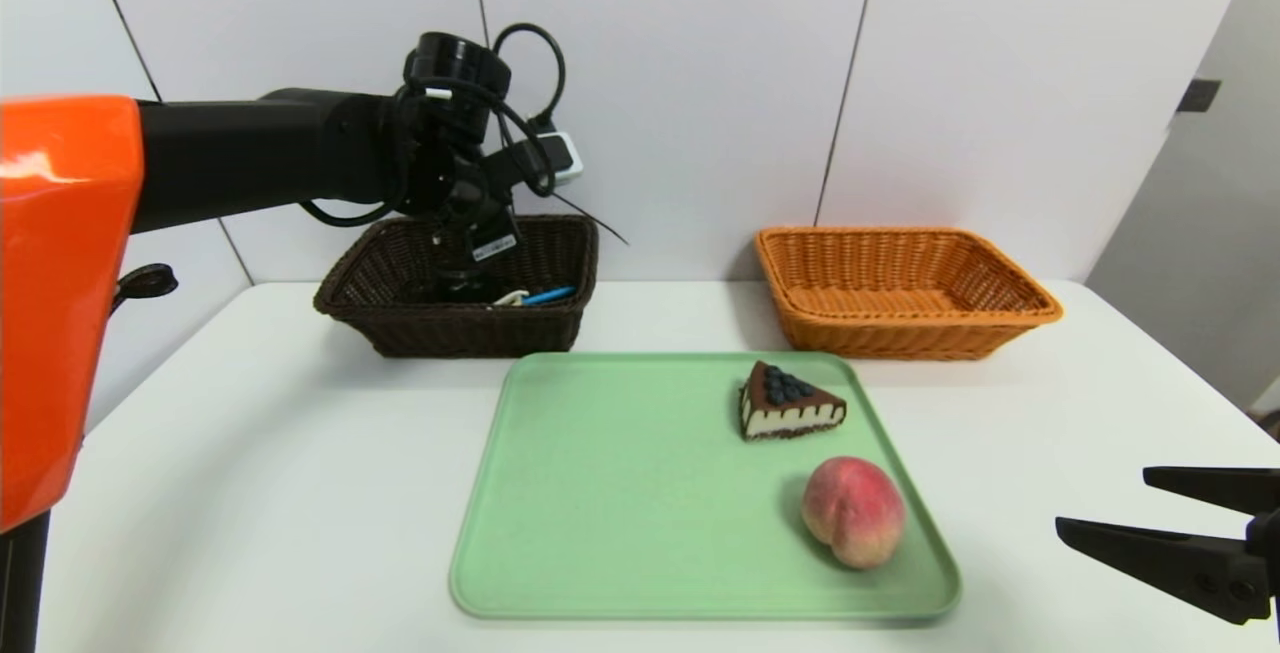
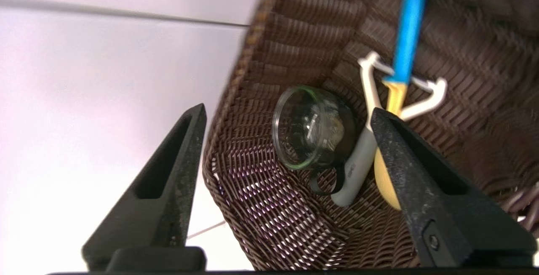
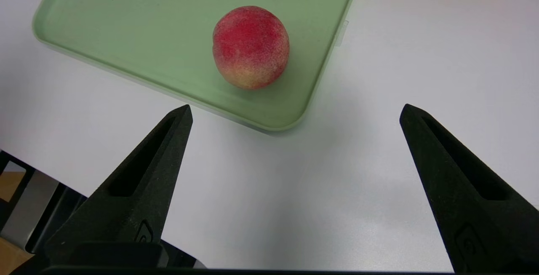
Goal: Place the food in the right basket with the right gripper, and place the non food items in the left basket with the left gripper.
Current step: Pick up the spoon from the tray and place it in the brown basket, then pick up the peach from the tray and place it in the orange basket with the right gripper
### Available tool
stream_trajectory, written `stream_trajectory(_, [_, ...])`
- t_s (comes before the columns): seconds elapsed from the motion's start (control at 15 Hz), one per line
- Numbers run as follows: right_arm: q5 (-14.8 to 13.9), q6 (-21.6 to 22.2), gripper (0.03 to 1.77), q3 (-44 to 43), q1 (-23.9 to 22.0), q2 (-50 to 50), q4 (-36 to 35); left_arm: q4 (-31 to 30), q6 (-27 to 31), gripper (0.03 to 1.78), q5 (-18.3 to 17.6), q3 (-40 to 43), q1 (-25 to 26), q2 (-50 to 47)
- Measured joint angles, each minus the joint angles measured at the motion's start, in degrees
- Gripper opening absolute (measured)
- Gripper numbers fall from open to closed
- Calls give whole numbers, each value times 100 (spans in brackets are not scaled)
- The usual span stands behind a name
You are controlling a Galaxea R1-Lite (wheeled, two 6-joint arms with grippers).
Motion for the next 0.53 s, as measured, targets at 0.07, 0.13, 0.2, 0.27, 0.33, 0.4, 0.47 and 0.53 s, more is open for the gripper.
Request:
stream_trajectory(0.07, [-5, 0, 170, 0, 0, -1, 0, -24, -346, 144, 6, -9, 1, -72])
stream_trajectory(0.13, [-5, 5, 170, -2, 0, -6, 0, -20, -772, 147, 9, -15, 4, -168])
stream_trajectory(0.2, [-2, 7, 170, -5, 0, -6, 0, 11, -1207, 150, 11, -17, 1, -266])
stream_trajectory(0.27, [-6, 7, 170, -13, 0, -1, 0, 90, -1668, 152, 20, -15, 1, -378])
stream_trajectory(0.33, [-9, 11, 170, -22, 0, 5, -2, 258, -2185, 154, 24, 5, -10, -511])
stream_trajectory(0.4, [-16, 10, 170, -30, -5, 18, -6, 505, -2667, 156, 22, 38, -43, -657])
stream_trajectory(0.47, [-17, 11, 170, -55, -5, 35, -4, 857, -3142, 158, 6, 68, -110, -822])
stream_trajectory(0.53, [-20, 7, 170, -79, -5, 63, 0, 1290, -3660, 159, -6, 101, -228, -992])
